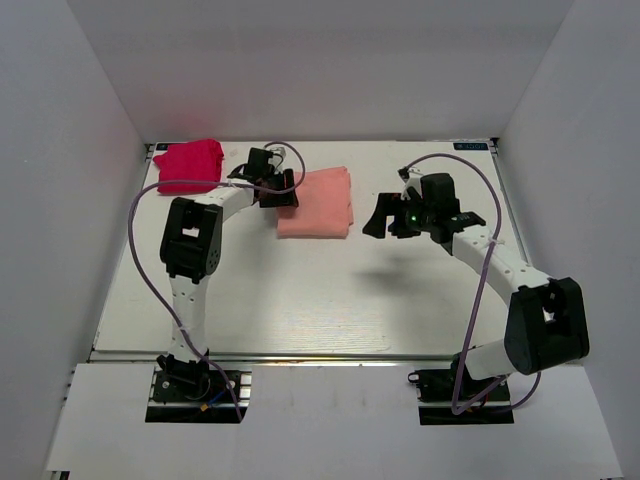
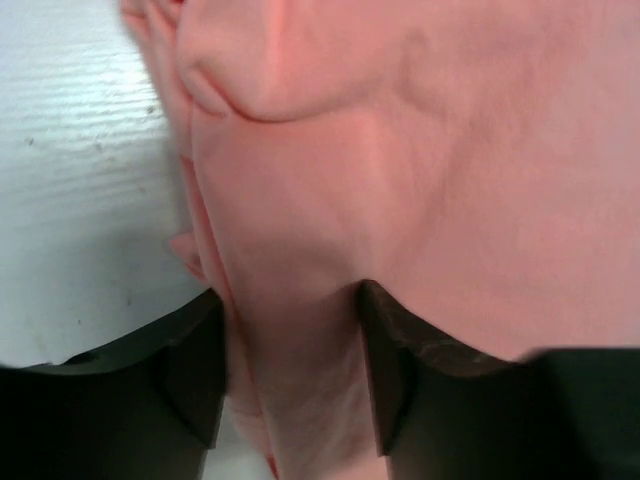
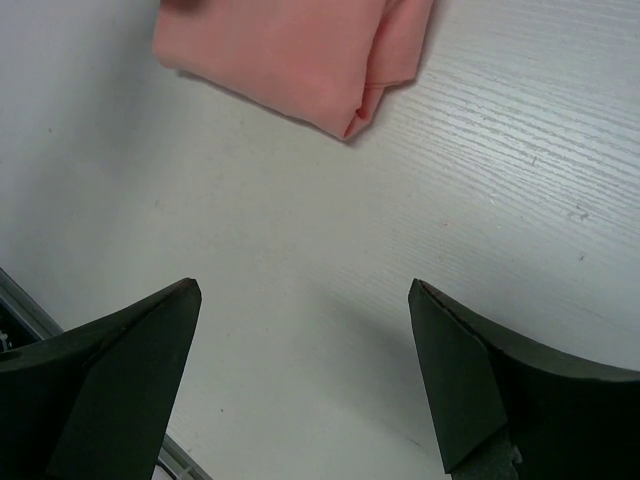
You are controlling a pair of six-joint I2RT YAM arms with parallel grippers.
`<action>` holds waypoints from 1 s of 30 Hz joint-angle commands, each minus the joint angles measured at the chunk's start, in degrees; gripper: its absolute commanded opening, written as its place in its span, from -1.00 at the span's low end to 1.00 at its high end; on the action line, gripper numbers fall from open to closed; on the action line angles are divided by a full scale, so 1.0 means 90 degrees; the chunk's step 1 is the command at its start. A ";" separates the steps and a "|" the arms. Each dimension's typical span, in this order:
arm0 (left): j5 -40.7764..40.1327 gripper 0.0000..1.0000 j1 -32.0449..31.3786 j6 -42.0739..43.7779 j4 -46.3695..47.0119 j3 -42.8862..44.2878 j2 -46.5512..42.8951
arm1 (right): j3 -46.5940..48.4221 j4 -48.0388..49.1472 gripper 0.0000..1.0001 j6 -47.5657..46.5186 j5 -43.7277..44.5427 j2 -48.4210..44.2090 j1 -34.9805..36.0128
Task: Fold and stack the t-shirts
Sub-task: Put the neatly folded tshirt into the corner of the board with the left arm
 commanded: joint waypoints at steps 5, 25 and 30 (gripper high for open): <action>0.0490 -0.61 -0.0065 0.0054 0.0469 -0.0181 0.0334 | -0.0205 -0.0017 0.81 -0.0146 0.0279 -0.0366 -0.0032; -0.0271 -1.00 0.0794 0.3042 0.0188 0.0715 -0.1327 | -0.0830 0.0159 0.81 -0.0107 0.0592 -0.0747 -0.0032; -0.0212 -1.00 0.1194 0.3404 -0.0097 0.1380 -0.1092 | -0.0723 0.0149 0.81 -0.0078 0.0738 -0.0679 -0.0022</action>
